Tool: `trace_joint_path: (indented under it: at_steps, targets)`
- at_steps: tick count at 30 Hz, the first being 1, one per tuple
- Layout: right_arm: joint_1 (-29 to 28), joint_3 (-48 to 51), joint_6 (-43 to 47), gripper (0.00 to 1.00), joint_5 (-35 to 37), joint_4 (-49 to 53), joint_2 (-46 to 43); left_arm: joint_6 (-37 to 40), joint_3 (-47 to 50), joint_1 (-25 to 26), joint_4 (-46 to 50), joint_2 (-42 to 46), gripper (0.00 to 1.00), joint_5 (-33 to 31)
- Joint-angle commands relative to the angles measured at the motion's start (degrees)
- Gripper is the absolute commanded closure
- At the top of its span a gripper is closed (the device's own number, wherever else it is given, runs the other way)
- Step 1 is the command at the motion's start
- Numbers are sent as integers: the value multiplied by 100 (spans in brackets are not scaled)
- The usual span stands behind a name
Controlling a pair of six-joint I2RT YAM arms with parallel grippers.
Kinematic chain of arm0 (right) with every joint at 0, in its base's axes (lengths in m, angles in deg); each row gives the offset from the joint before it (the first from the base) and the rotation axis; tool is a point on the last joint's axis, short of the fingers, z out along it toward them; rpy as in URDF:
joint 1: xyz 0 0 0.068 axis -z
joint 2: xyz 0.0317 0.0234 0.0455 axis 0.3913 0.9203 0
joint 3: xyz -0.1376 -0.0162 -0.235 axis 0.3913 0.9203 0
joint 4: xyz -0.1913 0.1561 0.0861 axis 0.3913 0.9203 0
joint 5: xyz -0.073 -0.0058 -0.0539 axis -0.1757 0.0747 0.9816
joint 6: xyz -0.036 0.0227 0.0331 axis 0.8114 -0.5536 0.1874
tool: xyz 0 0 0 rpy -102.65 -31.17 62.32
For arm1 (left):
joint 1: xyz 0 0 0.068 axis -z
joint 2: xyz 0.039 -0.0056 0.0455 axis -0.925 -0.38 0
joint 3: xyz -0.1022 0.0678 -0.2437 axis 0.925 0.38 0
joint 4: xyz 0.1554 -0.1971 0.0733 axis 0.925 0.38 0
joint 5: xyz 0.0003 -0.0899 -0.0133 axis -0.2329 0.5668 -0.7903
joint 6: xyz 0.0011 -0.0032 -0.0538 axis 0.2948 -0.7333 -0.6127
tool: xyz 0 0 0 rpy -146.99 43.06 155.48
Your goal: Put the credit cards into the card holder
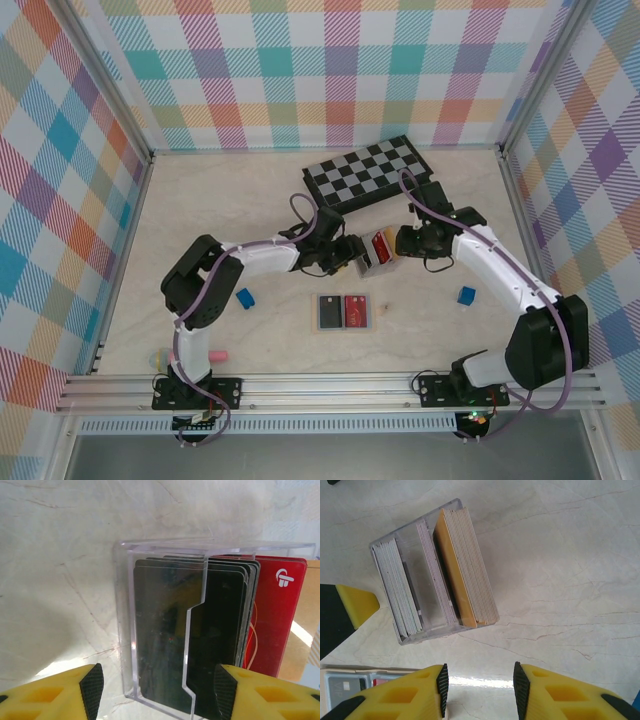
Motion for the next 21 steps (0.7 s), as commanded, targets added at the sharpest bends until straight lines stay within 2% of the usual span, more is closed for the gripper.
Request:
trace_joint_path:
  at_steps: [1,5,11,21]
  targets:
    - [23,-180,120,59,15,136,91,-111,-177,-19,-96,-200,40,162]
    - [16,-254,189,59,22,161,167,-120,-102,-19,-25,-294,45,96]
    - [10,-454,356,58,158,186,416,-32,-78,-20,78,-452,48,96]
    - [4,-1113,934,53,356,278,1463,335,-142,-24,654,-558,52,-69]
